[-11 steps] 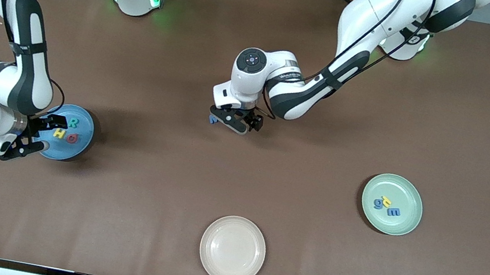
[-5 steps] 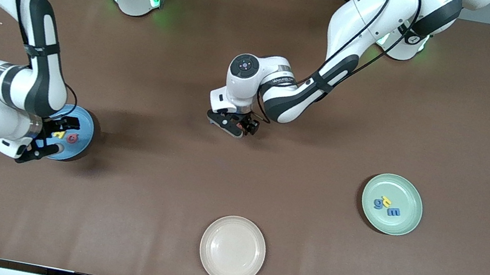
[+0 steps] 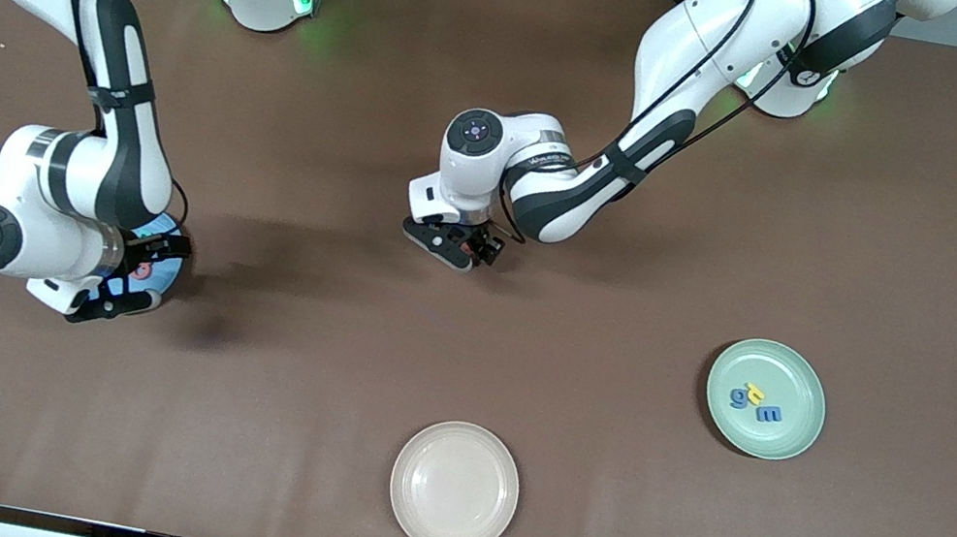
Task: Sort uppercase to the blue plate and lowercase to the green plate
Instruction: 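Release the yellow H on the blue plate while the left gripper reaches pink w, then grasp the pink w with the left gripper while the right gripper reaches blue W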
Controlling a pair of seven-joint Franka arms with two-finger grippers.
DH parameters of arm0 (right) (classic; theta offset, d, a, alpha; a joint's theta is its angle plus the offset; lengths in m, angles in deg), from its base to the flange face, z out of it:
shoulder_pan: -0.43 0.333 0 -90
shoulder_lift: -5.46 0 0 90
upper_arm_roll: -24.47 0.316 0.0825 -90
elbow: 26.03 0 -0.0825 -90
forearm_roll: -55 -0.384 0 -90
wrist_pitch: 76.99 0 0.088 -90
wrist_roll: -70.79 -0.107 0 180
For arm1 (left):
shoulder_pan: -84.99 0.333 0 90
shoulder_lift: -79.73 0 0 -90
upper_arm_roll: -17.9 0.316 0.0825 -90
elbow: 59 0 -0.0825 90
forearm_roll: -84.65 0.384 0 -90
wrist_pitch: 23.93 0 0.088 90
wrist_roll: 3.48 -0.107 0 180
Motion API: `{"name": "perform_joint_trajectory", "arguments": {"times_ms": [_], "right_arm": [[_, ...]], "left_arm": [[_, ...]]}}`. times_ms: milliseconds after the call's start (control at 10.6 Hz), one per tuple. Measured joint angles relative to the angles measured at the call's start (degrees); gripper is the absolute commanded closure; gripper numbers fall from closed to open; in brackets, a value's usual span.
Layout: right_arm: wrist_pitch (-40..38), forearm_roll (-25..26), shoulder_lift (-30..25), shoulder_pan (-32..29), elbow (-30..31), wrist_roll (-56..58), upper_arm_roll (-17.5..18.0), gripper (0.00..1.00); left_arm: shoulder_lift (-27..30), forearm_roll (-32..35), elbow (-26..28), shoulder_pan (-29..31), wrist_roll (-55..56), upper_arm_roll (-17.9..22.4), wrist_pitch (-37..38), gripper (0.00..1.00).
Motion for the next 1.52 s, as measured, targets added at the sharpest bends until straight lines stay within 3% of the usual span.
{"name": "perform_joint_trajectory", "arguments": {"times_ms": [190, 284, 474, 569, 1042, 1516], "right_arm": [[-0.44, -0.01, -0.14, 0.03, -0.03, -3.2, 1.47, 0.0], [-0.44, -0.02, -0.15, 0.04, -0.05, -4.88, 2.34, 0.0], [-0.45, -0.02, -0.17, 0.07, -0.08, -8.22, 4.09, 0.0], [-0.47, -0.02, -0.17, 0.1, -0.11, -9.4, 4.7, 0.0], [-1.03, -0.03, -0.52, 0.23, -0.42, -15.44, 8.79, 0.0], [-0.95, -0.02, -1.82, 0.44, -0.58, -24.78, 16.98, 0.0]], "left_arm": [[-0.35, -0.03, -0.35, -0.32, 0.0, 0.04, 0.0, 0.39], [-0.44, -0.32, -0.44, -0.4, 0.0, 0.06, 0.0, 0.5], [-0.46, -0.75, -0.72, -0.55, 0.0, 0.09, 0.02, 0.87], [-0.46, -0.77, -0.96, -0.6, 0.0, 0.15, 0.06, 1.0], [0.61, -2.66, -2.02, 0.21, 0.0, 1.64, 1.6, 1.0], [11.0, -6.37, -2.04, 10.18, -1.32, 1.27, 9.74, 1.0]]}}
